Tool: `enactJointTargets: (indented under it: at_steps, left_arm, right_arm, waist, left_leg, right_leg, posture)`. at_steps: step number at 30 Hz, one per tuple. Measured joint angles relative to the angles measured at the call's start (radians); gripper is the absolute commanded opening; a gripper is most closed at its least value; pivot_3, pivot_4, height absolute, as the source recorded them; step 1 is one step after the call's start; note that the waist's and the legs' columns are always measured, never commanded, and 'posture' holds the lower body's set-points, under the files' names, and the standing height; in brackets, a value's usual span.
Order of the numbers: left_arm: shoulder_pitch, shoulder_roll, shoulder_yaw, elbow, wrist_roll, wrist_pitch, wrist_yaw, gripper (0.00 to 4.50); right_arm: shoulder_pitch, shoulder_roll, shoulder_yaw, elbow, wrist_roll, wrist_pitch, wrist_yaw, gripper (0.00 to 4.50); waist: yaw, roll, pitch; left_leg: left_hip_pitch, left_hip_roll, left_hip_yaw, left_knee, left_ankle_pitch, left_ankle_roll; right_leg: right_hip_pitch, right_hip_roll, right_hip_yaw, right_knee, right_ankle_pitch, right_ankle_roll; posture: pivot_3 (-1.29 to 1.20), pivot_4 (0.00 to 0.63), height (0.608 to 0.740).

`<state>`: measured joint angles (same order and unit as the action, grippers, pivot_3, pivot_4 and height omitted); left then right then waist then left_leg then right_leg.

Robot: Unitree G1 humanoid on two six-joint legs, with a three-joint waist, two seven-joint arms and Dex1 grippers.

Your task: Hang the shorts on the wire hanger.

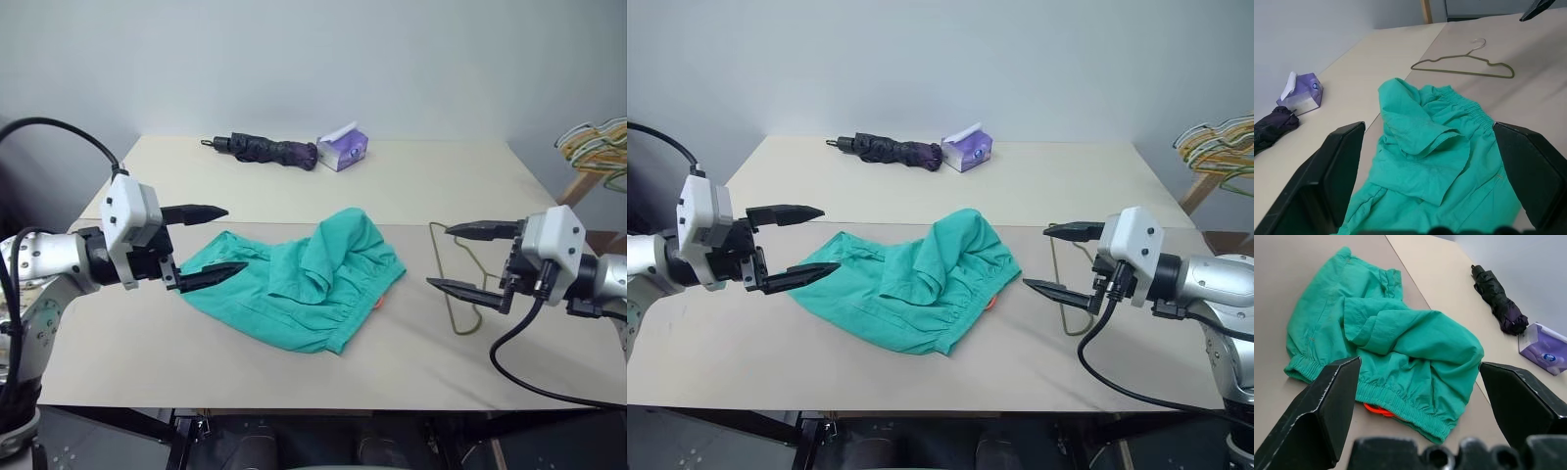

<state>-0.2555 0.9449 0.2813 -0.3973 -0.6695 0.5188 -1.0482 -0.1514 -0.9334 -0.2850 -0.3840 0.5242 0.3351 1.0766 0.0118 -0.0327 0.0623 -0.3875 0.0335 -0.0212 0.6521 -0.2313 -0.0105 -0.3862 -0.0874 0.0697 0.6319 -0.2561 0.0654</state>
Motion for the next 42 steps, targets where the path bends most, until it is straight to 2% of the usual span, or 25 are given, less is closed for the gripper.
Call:
enactJointTargets:
  at_steps: [18,24,29,34,42]
  left_arm:
    - [0.007,0.000,0.003,0.000,-0.001,-0.015,-0.005,4.50]
    - [0.007,0.000,0.004,-0.001,-0.001,-0.015,-0.002,4.50]
    - [0.030,0.001,0.012,-0.006,-0.001,-0.014,-0.003,4.50]
    - [0.034,0.001,0.015,-0.020,-0.002,-0.013,-0.002,4.50]
    - [0.041,0.004,0.018,-0.027,-0.004,-0.006,-0.003,4.50]
  right_arm:
    - [0.046,0.040,0.027,-0.096,-0.013,0.003,-0.066,4.48]
    - [0.033,0.021,0.218,-0.150,-0.194,0.039,-0.154,4.48]
    - [-0.039,0.026,0.416,-0.236,-0.298,0.178,-0.209,4.48]
    - [-0.123,0.060,0.629,-0.288,-0.401,0.355,-0.254,4.48]
    - [-0.254,0.186,0.863,-0.349,-0.442,0.635,-0.296,4.48]
  waist:
    - [-0.001,0.000,0.000]
    - [-0.001,0.000,0.001]
    - [-0.001,0.001,0.002]
    - [0.000,0.000,0.004]
    - [0.000,0.002,0.011]
  left_leg:
    - [0.000,0.000,0.000,0.000,0.000,0.000]
    - [0.000,0.000,0.000,0.000,0.000,0.000]
    - [0.000,0.000,0.000,0.000,0.000,0.000]
    - [0.000,0.000,0.000,0.000,0.000,0.000]
    - [0.000,0.000,0.000,0.000,0.000,0.000]
  right_leg:
    - [0.000,0.000,0.000,0.000,0.000,0.000]
    - [0.000,0.000,0.000,0.000,0.000,0.000]
    - [-0.001,0.000,0.000,0.000,0.000,-0.001]
    - [-0.001,0.000,0.000,0.000,0.000,-0.001]
    - [-0.001,0.000,0.000,0.000,-0.001,-0.001]
  posture:
    - [0.08,0.033,0.740]
    - [0.08,0.048,0.740]
    - [0.08,0.059,0.740]
    - [0.09,0.072,0.740]
    - [0.09,0.090,0.740]
